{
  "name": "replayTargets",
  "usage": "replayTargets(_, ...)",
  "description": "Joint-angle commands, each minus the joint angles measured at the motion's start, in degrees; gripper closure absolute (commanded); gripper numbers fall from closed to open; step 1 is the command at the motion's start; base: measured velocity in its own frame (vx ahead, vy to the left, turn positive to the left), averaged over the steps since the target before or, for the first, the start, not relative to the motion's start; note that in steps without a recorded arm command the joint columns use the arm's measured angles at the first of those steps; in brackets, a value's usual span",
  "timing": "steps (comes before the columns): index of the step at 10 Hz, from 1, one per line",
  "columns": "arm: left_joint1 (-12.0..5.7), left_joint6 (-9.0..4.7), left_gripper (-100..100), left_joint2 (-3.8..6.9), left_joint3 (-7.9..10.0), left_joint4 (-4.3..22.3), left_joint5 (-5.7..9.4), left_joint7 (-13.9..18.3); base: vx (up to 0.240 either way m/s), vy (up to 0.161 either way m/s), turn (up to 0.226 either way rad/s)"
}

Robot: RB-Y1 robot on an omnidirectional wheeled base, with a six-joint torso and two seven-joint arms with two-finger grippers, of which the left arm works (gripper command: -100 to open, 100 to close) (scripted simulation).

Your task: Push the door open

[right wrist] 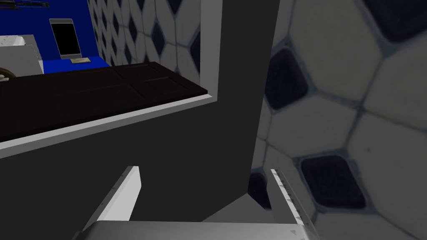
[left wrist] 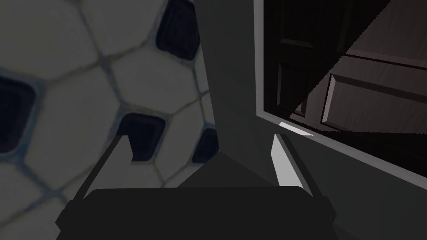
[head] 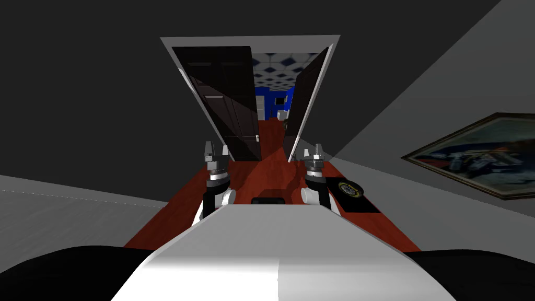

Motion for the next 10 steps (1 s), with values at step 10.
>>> replayTargets(10, -4.39, -1.56, -100, 1.37, 0.12, 11.3, -0.46, 1.3, 0.11, 0.001, 0.008)
